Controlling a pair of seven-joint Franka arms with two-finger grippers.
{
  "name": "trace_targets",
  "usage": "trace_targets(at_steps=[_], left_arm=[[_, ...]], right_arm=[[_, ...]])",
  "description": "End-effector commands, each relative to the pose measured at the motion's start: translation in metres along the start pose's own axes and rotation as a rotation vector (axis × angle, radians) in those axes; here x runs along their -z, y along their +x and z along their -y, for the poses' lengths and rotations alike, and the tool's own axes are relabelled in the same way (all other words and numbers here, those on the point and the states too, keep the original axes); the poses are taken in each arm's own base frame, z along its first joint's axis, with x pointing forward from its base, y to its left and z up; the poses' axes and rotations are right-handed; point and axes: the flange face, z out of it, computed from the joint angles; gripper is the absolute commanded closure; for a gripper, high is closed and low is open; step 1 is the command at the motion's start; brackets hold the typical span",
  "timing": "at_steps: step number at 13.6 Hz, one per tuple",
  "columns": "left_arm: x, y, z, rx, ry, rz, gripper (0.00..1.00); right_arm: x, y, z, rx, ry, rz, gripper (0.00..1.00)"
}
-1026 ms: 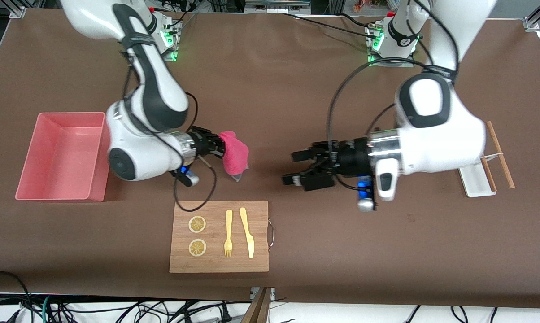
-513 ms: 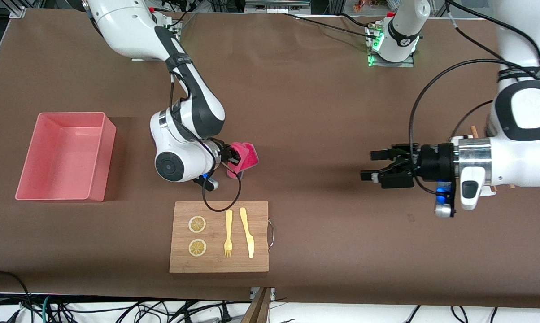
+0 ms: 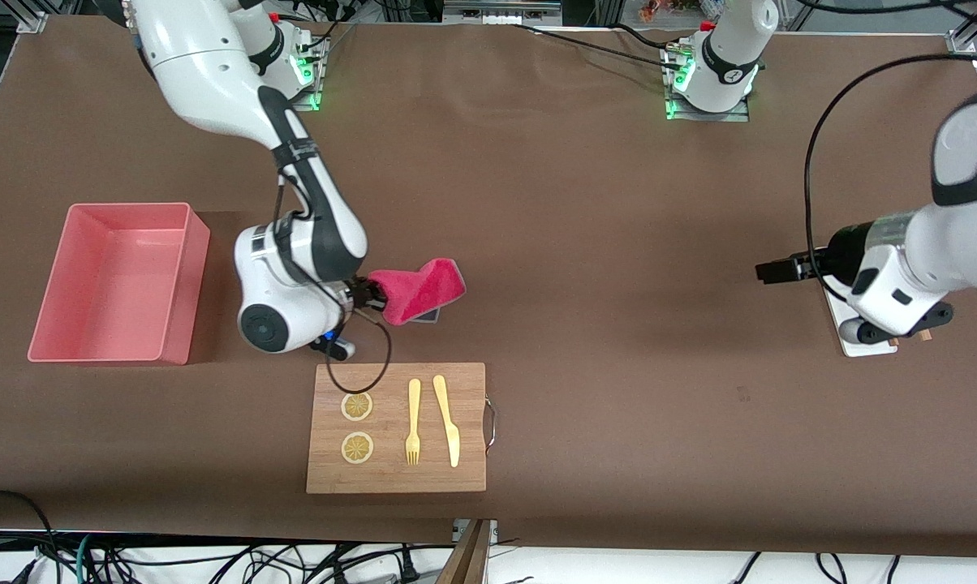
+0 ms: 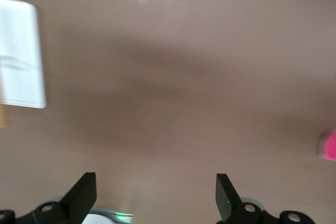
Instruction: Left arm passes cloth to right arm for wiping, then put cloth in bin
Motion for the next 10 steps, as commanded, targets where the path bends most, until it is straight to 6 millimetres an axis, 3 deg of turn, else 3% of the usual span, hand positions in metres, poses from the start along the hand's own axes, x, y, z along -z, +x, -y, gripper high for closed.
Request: trace_targets(at_steps=[1,4,8,10], left_arm=[[0.004,-0.041,0.004,-0.035,0.127,-0.067,0.0],[0.002,-0.04,0.005,-0.033,0.109,-0.086,0.0],[0.005,-0.041,0.005,-0.032,0.099,-0.09,0.0],[0.014,-0.049,0.006,-0.031,0.097,-0.1,0.0]], right_arm=[[0.003,0.022,-0.042,0.084,-0.057,-0.006,1.0],[0.015,0.044,-0.082,0.138,-0.083,0.005,1.0],[0.049,0.085,-0.164,0.318,-0.133,-0.016,1.0],[0.061,0.093,-0.192,0.378,-0.201,-0.014,1.0]])
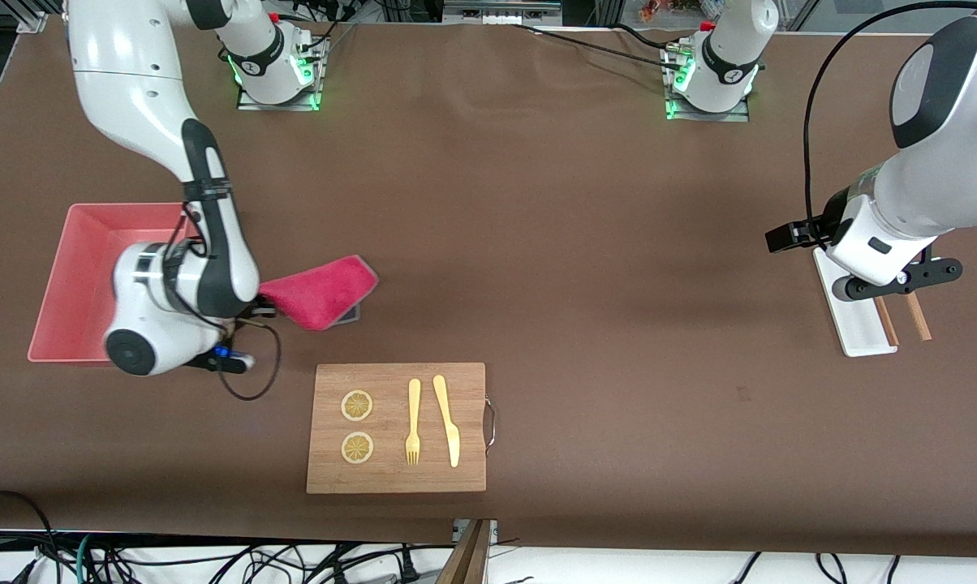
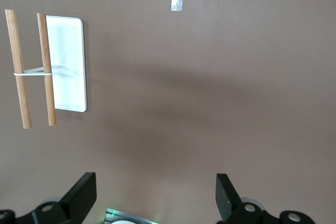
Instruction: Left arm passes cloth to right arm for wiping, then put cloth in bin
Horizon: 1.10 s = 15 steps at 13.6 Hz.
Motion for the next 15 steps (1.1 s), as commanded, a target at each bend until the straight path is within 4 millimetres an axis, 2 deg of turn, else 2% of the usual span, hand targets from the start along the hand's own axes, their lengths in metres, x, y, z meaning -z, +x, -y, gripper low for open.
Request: trace_targets(at_steps=[1,3,5,7,9,10,11,13,15], left_arm=[[0.015,-0.014,0.008,-0.018,0.006,-0.033,0.0],[0.015,-0.013,0.01,-0.016,0.005,-0.036,0.0],[0.019,-0.007,0.02,-0.071,-0.005,-0.05,0.0],[0.03,-0.006,0.028,-0.126,-0.012,-0.071,0.0],[0.035,0.003,0.058,-0.151,-0.053,-0.068,0.0],[0.035,0.004,0.066,-0.133,-0.089,-0.061,0.0],[0.036,0.004,0.069,-0.131,-0.093,-0.063,0.0],[0.056,0.004,0.078,-0.114,-0.107,-0.106,0.0],[0.058,0.004,0.081,-0.107,-0.107,-0.111,0.0]], right_arm=[[0.017,-0.01,-0.032,0.095,-0.075,0.003,1.0],[0.024,-0.01,-0.048,0.15,-0.126,-0.001,1.0],[0.034,-0.011,-0.035,0.16,-0.141,-0.022,1.0],[0.04,-0.017,0.009,0.137,-0.171,-0.043,1.0],[0.031,-0.023,0.052,0.043,-0.194,-0.058,1.0],[0.025,-0.025,0.071,0.0,-0.192,-0.067,1.0],[0.019,-0.027,0.087,-0.04,-0.19,-0.074,1.0],[0.006,-0.034,0.122,-0.098,-0.136,-0.064,1.0],[-0.002,-0.042,0.157,-0.151,-0.081,-0.065,1.0]])
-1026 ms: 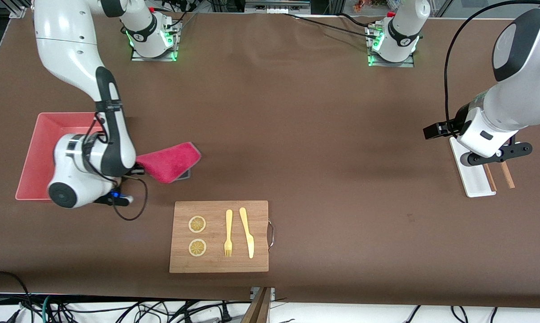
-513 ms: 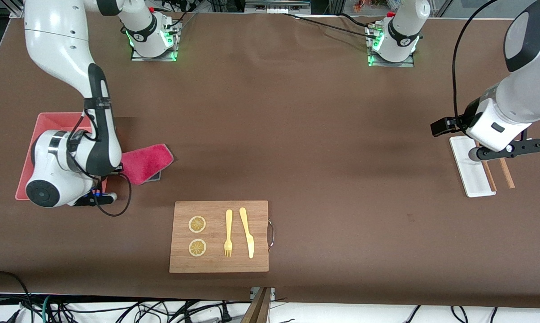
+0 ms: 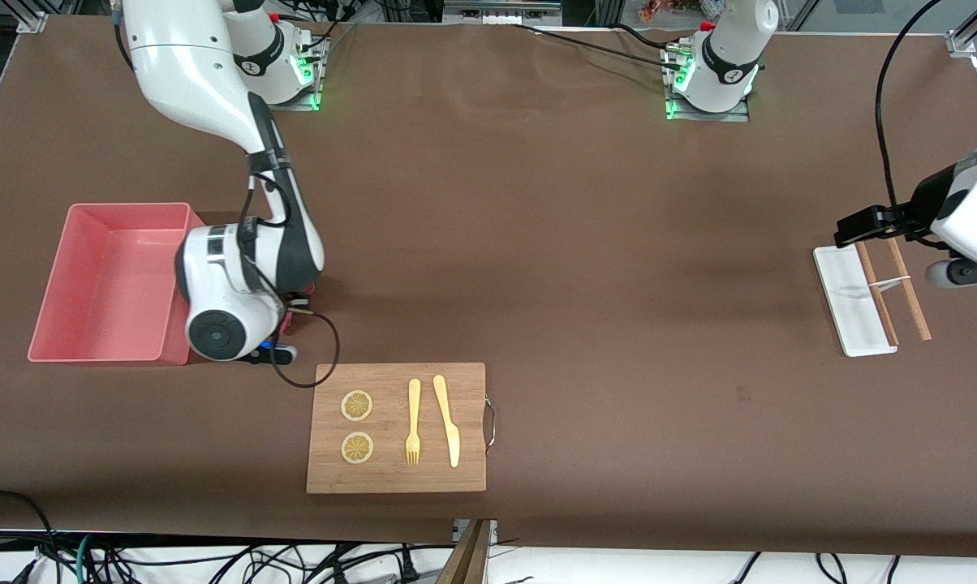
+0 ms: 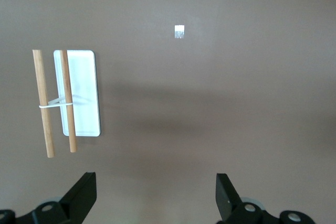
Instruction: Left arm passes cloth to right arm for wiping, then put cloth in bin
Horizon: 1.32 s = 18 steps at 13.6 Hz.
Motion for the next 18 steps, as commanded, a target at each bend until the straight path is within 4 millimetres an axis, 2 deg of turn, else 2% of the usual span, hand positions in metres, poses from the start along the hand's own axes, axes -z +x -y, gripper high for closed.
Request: trace_targets(at_steps=[1,3,6,11,13,15,16,18], left_arm=[[0.013,-0.002,0.003,-0.012,-0.019,-0.021,0.0],[0.01,-0.001,0.002,-0.01,-0.017,-0.015,0.0],[0.009,0.0,0.003,-0.01,-0.016,-0.015,0.0],[0.007,0.001,0.003,-0.011,-0.013,-0.013,0.0],[0.006,0.002,0.002,-0.011,-0.014,-0.009,0.0],[0.006,0.002,0.002,-0.011,-0.014,-0.009,0.0],[0.006,0.002,0.002,-0.011,-0.014,-0.009,0.0],[0.006,0.002,0.001,-0.011,-0.016,-0.009,0.0]], right_arm=[[-0.002,-0.013,0.036,-0.096,0.066,-0.004,1.0],[-0.004,-0.029,0.078,-0.159,0.131,-0.004,1.0],[-0.001,-0.049,0.125,-0.242,0.221,0.001,1.0],[0.013,-0.079,0.172,-0.366,0.365,0.082,1.0],[0.018,-0.085,0.177,-0.365,0.384,0.103,1.0],[0.014,-0.082,0.168,-0.335,0.359,0.102,1.0],[0.011,-0.077,0.157,-0.324,0.342,0.128,1.0],[0.007,-0.057,0.12,-0.298,0.316,0.161,1.0]])
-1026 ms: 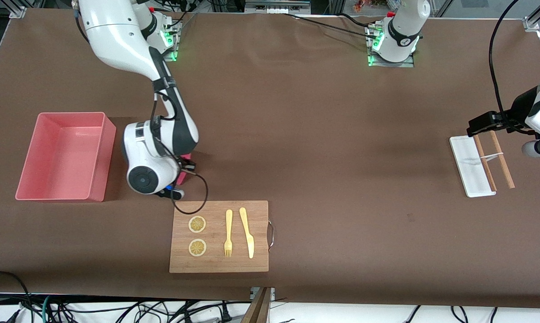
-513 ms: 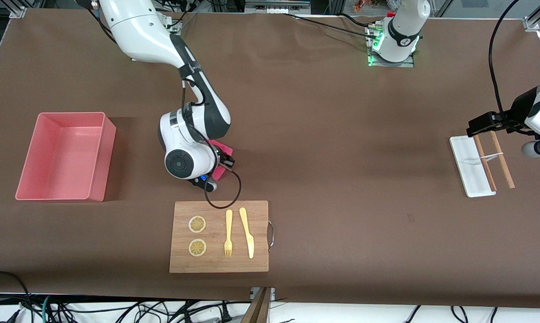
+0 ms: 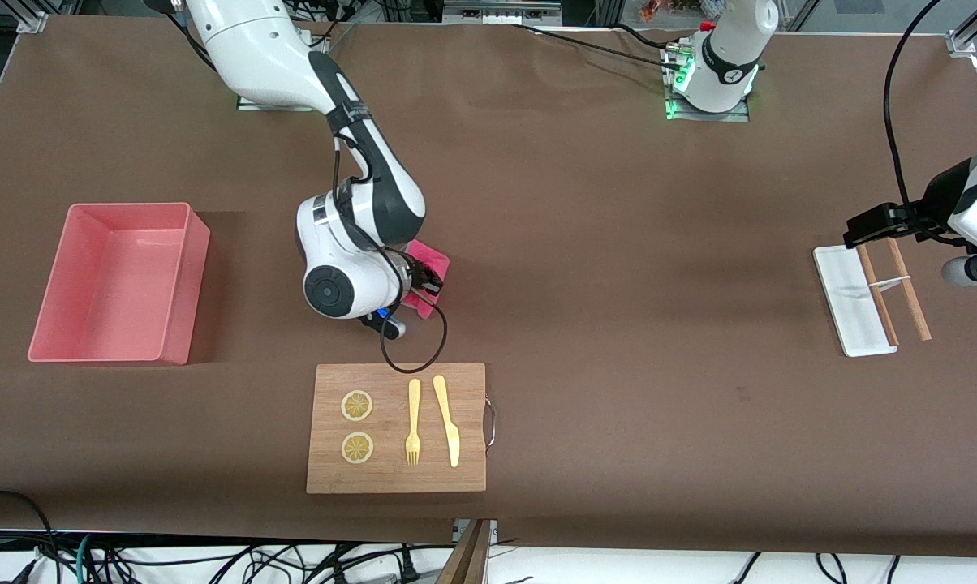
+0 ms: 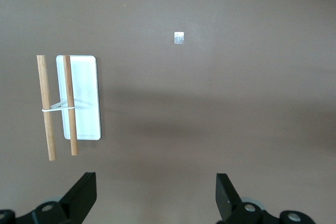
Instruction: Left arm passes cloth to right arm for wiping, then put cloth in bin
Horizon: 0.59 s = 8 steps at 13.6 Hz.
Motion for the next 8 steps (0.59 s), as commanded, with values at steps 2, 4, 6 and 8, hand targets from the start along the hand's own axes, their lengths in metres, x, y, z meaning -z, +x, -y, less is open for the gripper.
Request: trace_targets(at_steps=[2,4,6,8], left_arm=[[0.002,0.001,0.001,-0.012,-0.013,0.0,0.0],[0.002,0.001,0.001,-0.012,-0.013,0.0,0.0],[0.002,0.001,0.001,-0.012,-0.013,0.0,0.0],[0.001,0.001,0.001,-0.012,-0.013,0.001,0.0]], right_arm=[[0.018,0.059,-0.062,0.092,-0.06,0.063,1.0],[0.02,0.088,-0.09,0.139,-0.052,0.08,1.0],[0.024,0.111,-0.112,0.172,-0.085,0.056,1.0],[0.03,0.138,-0.142,0.239,-0.131,0.036,1.0]])
